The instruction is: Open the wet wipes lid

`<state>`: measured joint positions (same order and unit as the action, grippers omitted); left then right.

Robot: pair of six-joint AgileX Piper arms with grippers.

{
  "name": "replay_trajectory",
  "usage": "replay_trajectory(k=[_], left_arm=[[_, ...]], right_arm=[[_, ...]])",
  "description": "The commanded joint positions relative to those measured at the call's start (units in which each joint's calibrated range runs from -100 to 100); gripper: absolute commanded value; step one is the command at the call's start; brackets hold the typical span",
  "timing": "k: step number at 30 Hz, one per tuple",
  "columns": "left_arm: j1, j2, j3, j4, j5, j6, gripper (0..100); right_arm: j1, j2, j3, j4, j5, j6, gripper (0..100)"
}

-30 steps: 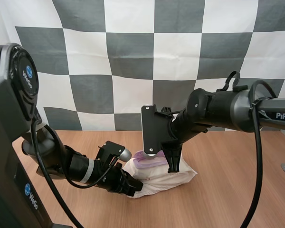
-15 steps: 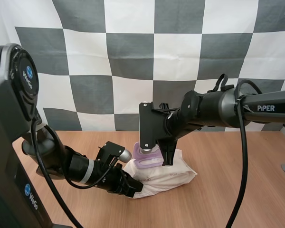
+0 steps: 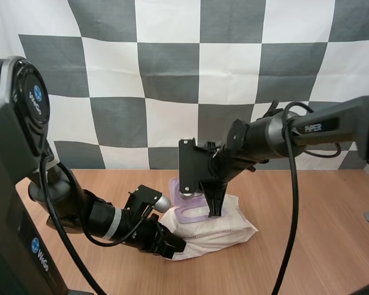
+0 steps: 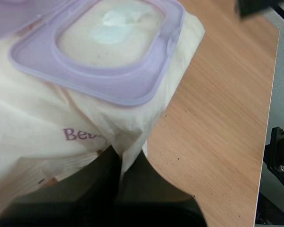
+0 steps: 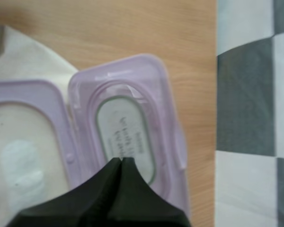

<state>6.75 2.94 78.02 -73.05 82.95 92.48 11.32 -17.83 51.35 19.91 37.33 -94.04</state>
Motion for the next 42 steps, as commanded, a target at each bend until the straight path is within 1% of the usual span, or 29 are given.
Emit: replay_trajectory(k=[1, 14, 20, 24, 31, 34, 37, 39, 42], left_arm=[[0.05, 0.0, 0.02, -0.48, -0.1, 0.79, 0], [0.05, 0.06, 0.02, -0.48, 0.07, 0.79, 0], [0.05, 0.06, 0.02, -0.48, 0.07, 0.79, 0], [0.05, 0.06, 0.02, -0.48, 0.07, 0.79, 0], [0.05, 0.06, 0.02, -0.48, 0.07, 0.79, 0], [0.05, 0.06, 0.02, -0.03, 0.09, 0.79, 0], [0.05, 0.06, 0.02, 0.05, 0.09, 0.79, 0], [0.05, 0.06, 0.02, 0.1, 0.09, 0.79, 0], [0.05, 0.06, 0.02, 2.0, 0.09, 0.79, 0]], right_arm=[[0.05, 0.71, -0.33, 0.38, -2.2, 0.02, 0], [0.05, 6.92, -0.33, 0.93, -8.23, 0.11, 0], [0.05, 9.21, -0.33, 1.61, -8.65, 0.11, 0], [0.05, 9.73, -0.33, 3.26, -8.23, 0.11, 0], [0.05, 9.89, -0.33, 3.38, -8.1, 0.42, 0], [0.05, 8.41, -0.33, 3.38, -8.93, 2.94, 0], [0.05, 4.13, -0.33, 3.27, -8.78, 4.84, 0], [0.05, -0.15, -0.33, 1.32, -8.02, 7.13, 0], [0.05, -6.98, -0.33, -4.48, -5.54, 13.33, 0]])
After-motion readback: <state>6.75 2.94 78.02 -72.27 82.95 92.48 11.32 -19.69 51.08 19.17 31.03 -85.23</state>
